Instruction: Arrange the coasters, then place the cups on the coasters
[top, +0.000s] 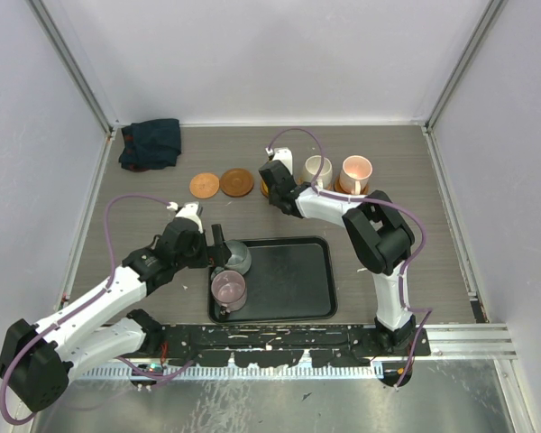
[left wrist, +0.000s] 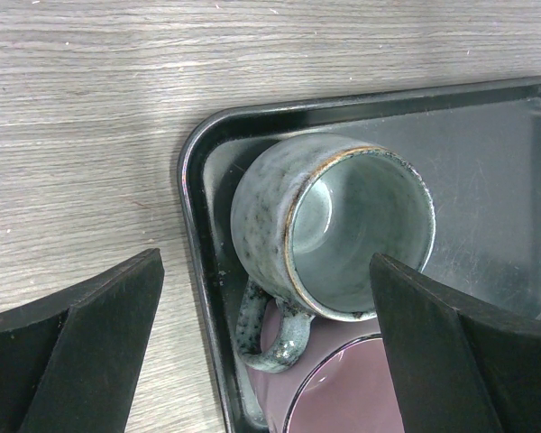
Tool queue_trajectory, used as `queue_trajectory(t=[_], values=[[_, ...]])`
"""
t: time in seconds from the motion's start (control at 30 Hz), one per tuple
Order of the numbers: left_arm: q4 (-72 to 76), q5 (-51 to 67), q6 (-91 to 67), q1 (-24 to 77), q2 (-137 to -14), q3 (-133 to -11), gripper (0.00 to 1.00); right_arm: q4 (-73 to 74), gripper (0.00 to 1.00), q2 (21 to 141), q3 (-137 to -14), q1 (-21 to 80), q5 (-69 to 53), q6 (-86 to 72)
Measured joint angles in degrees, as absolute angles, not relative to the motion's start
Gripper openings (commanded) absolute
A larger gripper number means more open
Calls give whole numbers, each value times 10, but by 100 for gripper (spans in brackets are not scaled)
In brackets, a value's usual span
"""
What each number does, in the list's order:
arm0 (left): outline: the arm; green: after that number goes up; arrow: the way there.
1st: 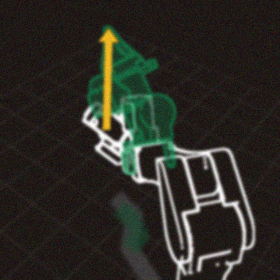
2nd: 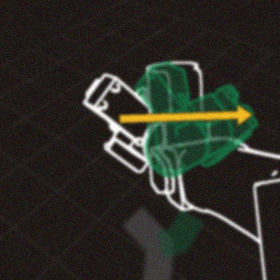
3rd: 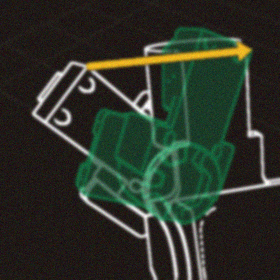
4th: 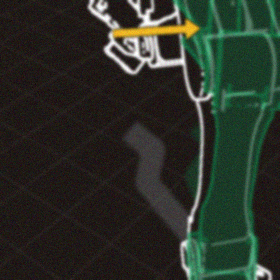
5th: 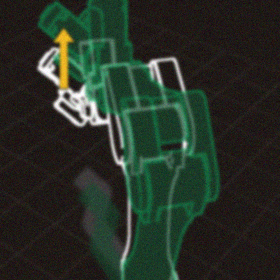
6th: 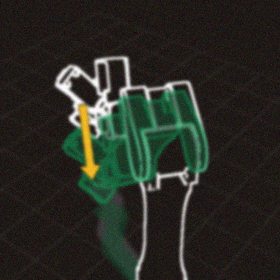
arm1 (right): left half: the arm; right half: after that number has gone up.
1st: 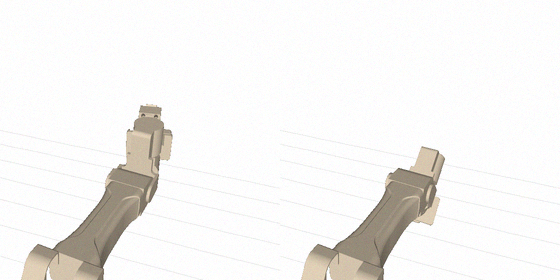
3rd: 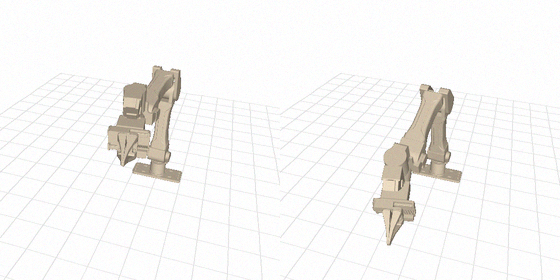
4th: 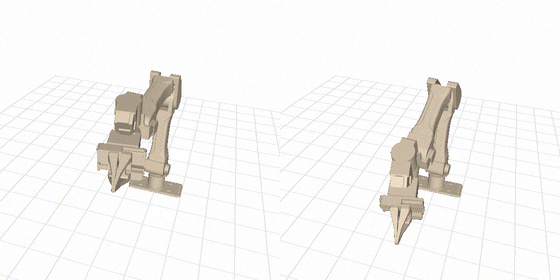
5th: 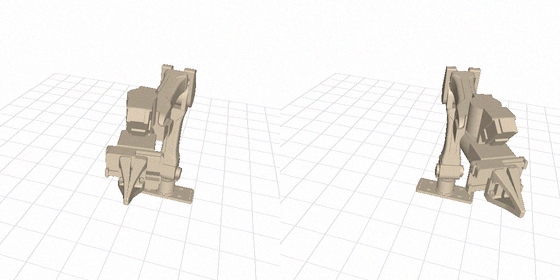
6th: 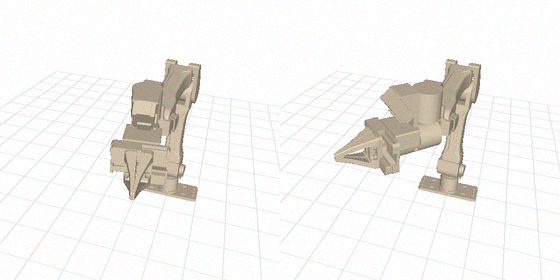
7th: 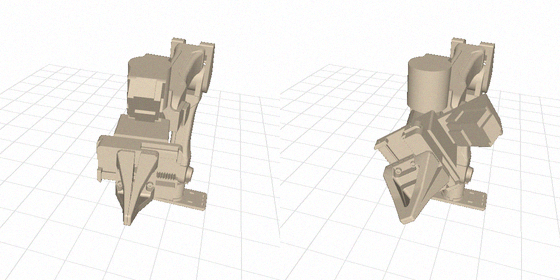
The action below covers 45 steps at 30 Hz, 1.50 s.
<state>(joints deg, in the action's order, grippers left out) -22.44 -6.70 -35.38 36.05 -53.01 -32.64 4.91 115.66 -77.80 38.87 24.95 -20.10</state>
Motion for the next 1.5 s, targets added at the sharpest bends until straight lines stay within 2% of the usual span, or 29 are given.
queue_trajectory(t=[0.1, 0.27, 0.37, 0.57, 0.83, 0.97, 1.27, 1.5], values=[[-224, -67, -354, 361, -530, -326, 98, 49, 12, 1157, -778, 389, 252, -201], [-224, -67, -354, 361, -529, -326, 98, 49, 41, 1158, -779, 389, 252, -202], [-224, -67, -356, 361, -528, -326, 98, 45, 51, 1158, -780, 389, 252, -205], [-224, -67, -356, 361, -525, -326, 98, 43, 55, 1158, -782, 389, 252, -205], [-225, -67, -362, 361, -513, -326, 98, 38, 72, 1158, -780, 389, 252, -209], [-225, -66, -362, 361, -508, -326, 98, 32, 76, 1148, -766, 390, 252, -210], [-225, -26, -326, 361, -472, -326, 98, 30, 85, 1039, -714, 401, 249, -209], [-230, 26, -289, 361, -468, -326, 98, 22, 86, 906, -649, 406, 250, -213]])
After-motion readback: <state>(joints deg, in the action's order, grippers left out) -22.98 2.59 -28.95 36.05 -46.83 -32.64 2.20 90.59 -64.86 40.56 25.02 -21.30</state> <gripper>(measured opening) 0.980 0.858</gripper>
